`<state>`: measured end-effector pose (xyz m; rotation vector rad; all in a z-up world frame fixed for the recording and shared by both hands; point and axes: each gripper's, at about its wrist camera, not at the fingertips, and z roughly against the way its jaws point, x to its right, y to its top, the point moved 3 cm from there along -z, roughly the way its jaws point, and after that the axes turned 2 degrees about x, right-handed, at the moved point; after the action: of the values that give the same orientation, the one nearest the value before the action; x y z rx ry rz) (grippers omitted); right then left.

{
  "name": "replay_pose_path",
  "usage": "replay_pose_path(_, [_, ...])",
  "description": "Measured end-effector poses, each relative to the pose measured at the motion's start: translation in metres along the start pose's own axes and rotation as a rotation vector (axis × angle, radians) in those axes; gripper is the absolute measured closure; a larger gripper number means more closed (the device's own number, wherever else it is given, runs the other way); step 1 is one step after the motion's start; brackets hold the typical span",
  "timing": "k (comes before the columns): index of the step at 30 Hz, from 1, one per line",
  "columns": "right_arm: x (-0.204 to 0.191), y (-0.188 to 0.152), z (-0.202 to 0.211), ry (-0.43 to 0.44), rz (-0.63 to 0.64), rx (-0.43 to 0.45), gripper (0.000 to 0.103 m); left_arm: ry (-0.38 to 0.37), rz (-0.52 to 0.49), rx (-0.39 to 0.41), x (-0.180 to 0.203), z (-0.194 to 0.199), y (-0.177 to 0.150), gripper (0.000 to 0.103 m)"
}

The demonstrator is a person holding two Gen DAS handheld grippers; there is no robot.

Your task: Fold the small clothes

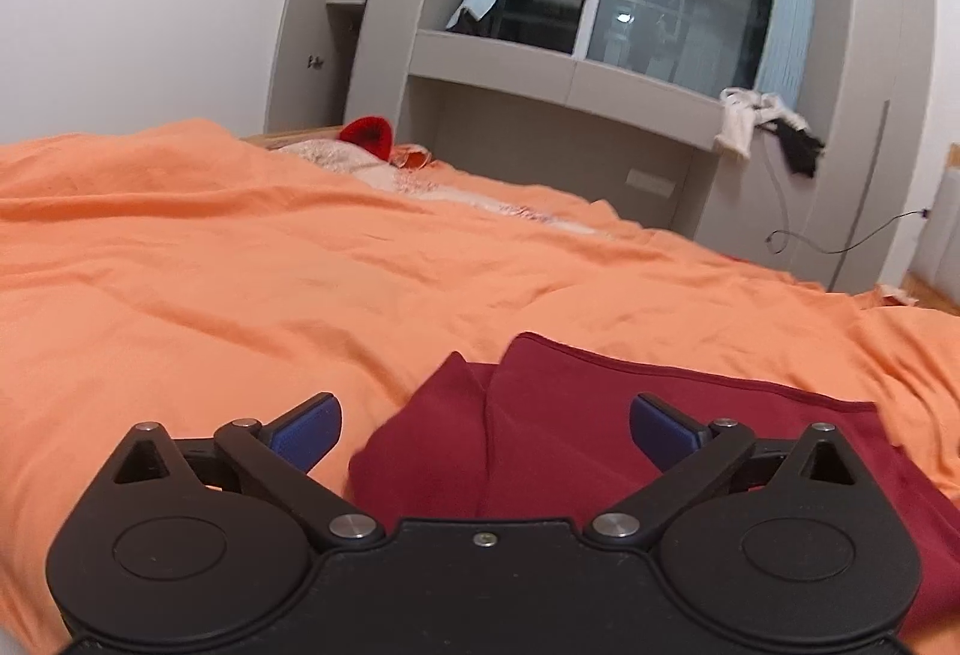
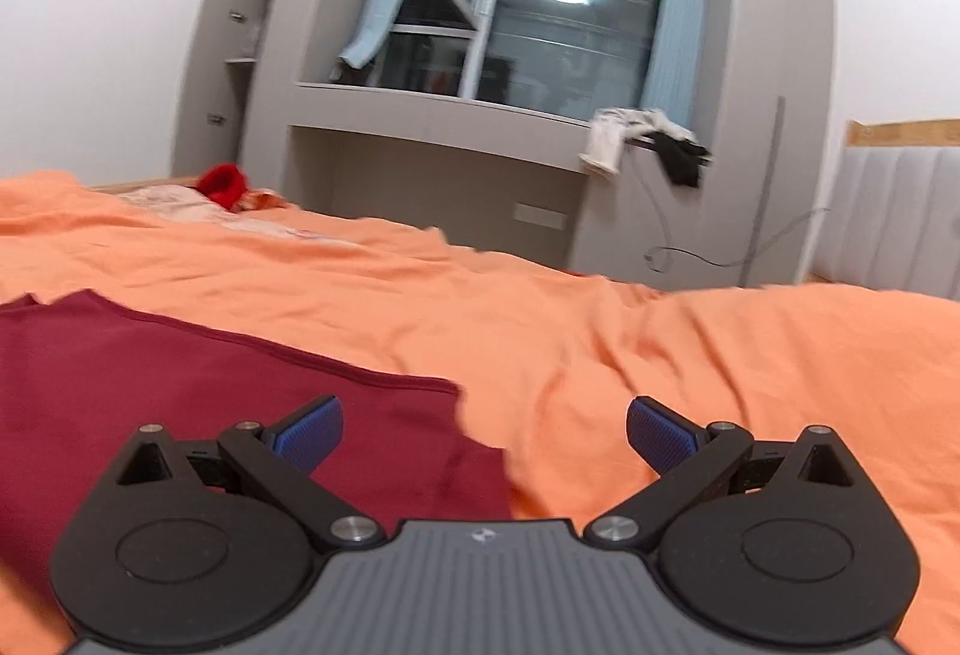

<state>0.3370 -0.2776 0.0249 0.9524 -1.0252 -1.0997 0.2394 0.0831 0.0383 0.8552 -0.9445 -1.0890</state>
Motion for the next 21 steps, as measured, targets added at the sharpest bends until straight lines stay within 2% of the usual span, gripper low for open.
replay_pose_path(4, [-0.020, 0.002, 0.009, 0.091, -0.002, -0.007, 0.000, -0.051, -0.030, 0.034, 0.003, 0.034, -0.015, 0.001])
replay_pose_path(8, [-0.037, 0.005, 0.019, 0.172, -0.050, -0.006, 0.000, -0.103, -0.010, 0.005, 0.002, 0.053, -0.032, 0.001])
replay_pose_path(13, [-0.060, 0.001, 0.024, 0.251, -0.083, -0.029, 0.000, -0.215, 0.073, -0.071, 0.000, 0.058, -0.046, 0.001])
replay_pose_path(17, [-0.078, -0.006, 0.022, 0.255, -0.044, -0.042, 0.000, -0.326, 0.140, -0.157, 0.002, 0.052, -0.058, 0.001])
replay_pose_path(21, [-0.088, -0.014, 0.018, 0.259, -0.049, -0.064, 0.000, -0.368, 0.176, -0.229, 0.005, 0.038, -0.067, 0.001])
